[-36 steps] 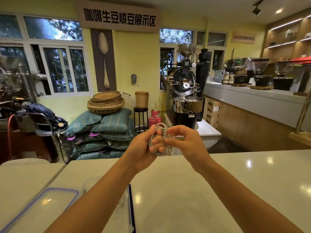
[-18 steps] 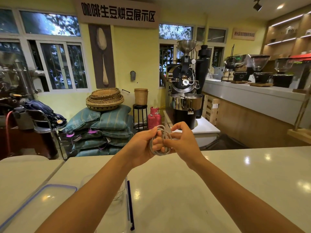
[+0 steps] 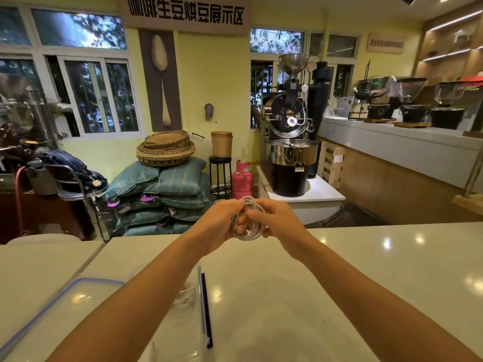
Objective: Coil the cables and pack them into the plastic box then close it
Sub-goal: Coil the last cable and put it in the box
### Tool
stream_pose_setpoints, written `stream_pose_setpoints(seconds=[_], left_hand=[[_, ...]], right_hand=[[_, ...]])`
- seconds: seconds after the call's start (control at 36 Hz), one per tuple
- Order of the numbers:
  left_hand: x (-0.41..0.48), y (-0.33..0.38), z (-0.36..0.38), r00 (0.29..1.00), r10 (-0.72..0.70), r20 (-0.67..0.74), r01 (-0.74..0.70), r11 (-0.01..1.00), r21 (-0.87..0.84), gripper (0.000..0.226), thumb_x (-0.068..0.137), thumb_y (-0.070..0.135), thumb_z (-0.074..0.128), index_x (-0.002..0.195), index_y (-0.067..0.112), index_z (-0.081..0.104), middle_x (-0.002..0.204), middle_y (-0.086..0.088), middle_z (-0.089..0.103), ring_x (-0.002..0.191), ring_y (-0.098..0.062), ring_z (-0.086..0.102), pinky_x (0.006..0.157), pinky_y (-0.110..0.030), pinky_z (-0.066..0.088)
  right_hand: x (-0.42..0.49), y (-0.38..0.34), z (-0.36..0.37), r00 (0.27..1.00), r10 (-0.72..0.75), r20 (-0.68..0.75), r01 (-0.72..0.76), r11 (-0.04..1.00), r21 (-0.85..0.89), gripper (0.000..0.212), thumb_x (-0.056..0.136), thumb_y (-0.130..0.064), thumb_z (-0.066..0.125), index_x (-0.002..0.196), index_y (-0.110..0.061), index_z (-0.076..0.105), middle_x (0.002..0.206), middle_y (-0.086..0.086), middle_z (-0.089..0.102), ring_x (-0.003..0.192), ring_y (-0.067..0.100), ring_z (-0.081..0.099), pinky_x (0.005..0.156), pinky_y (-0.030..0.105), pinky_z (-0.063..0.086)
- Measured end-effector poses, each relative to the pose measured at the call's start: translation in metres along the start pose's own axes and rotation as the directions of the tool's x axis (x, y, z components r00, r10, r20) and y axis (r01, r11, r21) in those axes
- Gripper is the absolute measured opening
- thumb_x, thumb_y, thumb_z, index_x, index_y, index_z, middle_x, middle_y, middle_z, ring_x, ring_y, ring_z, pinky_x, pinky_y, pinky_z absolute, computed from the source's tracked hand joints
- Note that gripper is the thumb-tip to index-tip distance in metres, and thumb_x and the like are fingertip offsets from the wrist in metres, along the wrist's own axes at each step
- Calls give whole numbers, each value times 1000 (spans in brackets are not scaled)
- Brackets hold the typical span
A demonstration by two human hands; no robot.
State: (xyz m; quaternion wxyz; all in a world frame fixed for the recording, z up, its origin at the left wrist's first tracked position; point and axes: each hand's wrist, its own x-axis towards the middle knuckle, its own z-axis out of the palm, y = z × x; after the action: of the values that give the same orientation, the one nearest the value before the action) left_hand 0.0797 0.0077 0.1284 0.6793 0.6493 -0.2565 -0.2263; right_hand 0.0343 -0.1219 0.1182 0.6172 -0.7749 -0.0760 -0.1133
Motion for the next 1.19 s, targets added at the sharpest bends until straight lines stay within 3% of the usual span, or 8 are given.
stream_pose_setpoints(seconds=[0.19,0.25,0.39,0.67,0.86,0.97,1.08,1.19], left_hand=[[-4,-3,-3,998,-44,38,43,999,32,28,98,21,28,85,8,50,50,3,46,42,-6,43,46,-16,44],[-5,-3,-4,998,-42,51,40,998,42,28,98,21,28,85,9,49,51,3,46,42,-6,43,46,-16,44],[-7,-3,-10,997,-56,50,55,998,23,33,98,21,29,74,11,48,48,4,47,42,-7,43,45,-16,43],[-9,-5,-16,999,-40,12,40,999,28,29,98,20,30,78,10,48,45,6,47,41,-6,41,44,-15,41],[-12,-5,-23,998,-43,-34,44,999,24,26,98,18,29,80,10,46,46,4,46,40,-6,42,43,-16,41],[-17,-6,-30,996,-44,-77,48,997,54,27,98,18,29,80,9,48,50,2,46,40,-7,43,44,-17,43],[-26,-7,-42,984,-18,-176,54,977,206,27,98,20,32,80,11,50,62,-3,48,51,-11,48,55,-22,45],[-38,-4,-60,970,10,-243,78,933,350,28,95,23,40,75,12,56,67,-4,54,59,-15,54,61,-25,47]], right_hand=[[6,8,4,993,119,-27,-117,991,65,25,93,-35,42,80,-20,58,78,3,61,75,18,58,72,30,49],[7,9,5,989,150,10,-150,983,105,24,93,-34,44,81,-17,56,80,5,60,78,21,58,80,35,50],[9,8,4,976,192,106,-211,955,207,17,93,-24,46,81,-14,54,80,5,59,76,18,57,75,30,49],[13,8,12,980,184,76,-194,969,155,12,91,-20,50,80,-16,54,84,7,57,91,29,51,93,46,44],[15,6,21,986,153,65,-161,976,145,13,89,-17,53,77,-17,55,77,3,58,84,24,52,74,31,43],[15,4,30,998,63,15,-63,998,-10,14,89,-17,54,75,-18,55,71,0,57,66,12,51,58,20,42],[20,3,44,998,-59,-11,56,986,-157,14,88,-14,56,91,-2,63,65,-3,55,56,8,50,41,8,40],[26,0,59,997,-64,37,71,975,-209,22,86,-17,59,95,1,66,64,-1,56,54,9,52,45,12,43]])
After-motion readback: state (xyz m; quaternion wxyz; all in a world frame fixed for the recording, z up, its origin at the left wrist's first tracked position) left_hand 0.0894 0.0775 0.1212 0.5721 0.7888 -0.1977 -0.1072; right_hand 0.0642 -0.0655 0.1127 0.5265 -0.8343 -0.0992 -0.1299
